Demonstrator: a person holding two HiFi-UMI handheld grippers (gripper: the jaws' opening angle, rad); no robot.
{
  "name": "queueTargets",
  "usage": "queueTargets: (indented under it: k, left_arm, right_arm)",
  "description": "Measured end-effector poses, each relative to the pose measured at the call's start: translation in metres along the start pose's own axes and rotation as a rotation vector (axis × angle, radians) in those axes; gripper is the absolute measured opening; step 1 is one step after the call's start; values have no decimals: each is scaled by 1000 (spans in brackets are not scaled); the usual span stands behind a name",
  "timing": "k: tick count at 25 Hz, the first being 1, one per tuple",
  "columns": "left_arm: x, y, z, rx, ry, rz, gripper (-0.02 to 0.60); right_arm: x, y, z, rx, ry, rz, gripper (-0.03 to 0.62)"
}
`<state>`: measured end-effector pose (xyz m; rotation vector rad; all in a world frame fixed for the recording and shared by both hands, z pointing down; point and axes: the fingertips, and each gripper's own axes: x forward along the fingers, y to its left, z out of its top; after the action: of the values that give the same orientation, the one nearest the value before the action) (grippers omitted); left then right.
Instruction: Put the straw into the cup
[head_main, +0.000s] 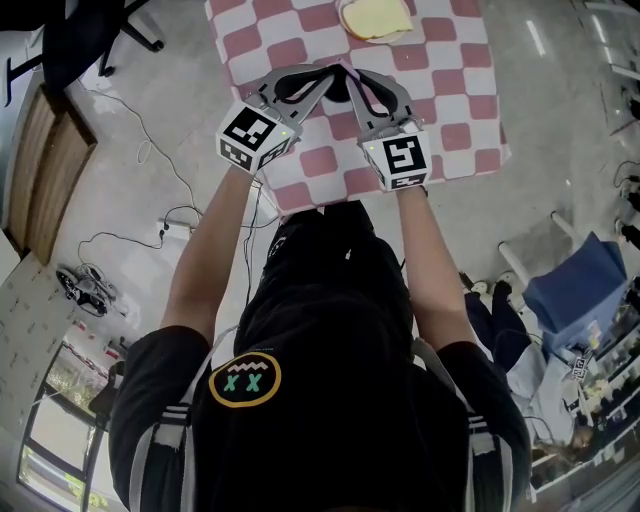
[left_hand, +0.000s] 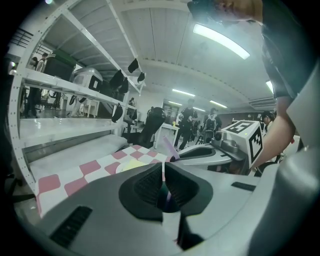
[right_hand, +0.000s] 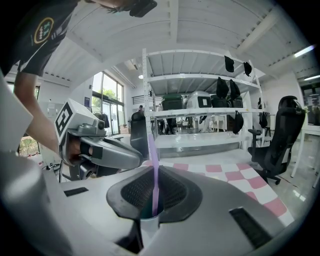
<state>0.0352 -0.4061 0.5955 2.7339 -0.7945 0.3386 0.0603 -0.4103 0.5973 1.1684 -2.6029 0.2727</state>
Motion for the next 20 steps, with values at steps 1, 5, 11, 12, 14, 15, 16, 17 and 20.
queueTargets:
  k: [1,5,11,12,14,15,16,17,20]
  left_arm:
    - [0,0,0,-1,0,0,32]
    - [2,1,1,-3,-3,-2,32]
    - [-1,-1,4,0,-9,-2,32]
    - [-1,-1,5,0,-11,-2,32]
    - [-2,-2,8,3,-16,-2,32]
    - [-2,-2,9,5,-18,-2,32]
    - [-3,-3,11,9,-22,-2,32]
    - [-5,-4,14,13,-25,-2,32]
    - [-9,-7,22,27,-39,-1,32]
  right_arm:
    - [0,0,0,0,0,0,48]
    - [1,-1,0,3,-1,-3,49]
    - [-2,-3,-6,6,28,-14,55]
    - [-2,-3,-5,6,25,-15,58]
    - [-3,-3,2,4,1,-15,64]
    - [-3,-3,6,1,-11,-17,67]
    - [-3,-3,8,-3,-18,-19,69]
    - [-4,-3,10,-9,-22,-22,71]
    - [-8,-2,19,-23,-36,-30,75]
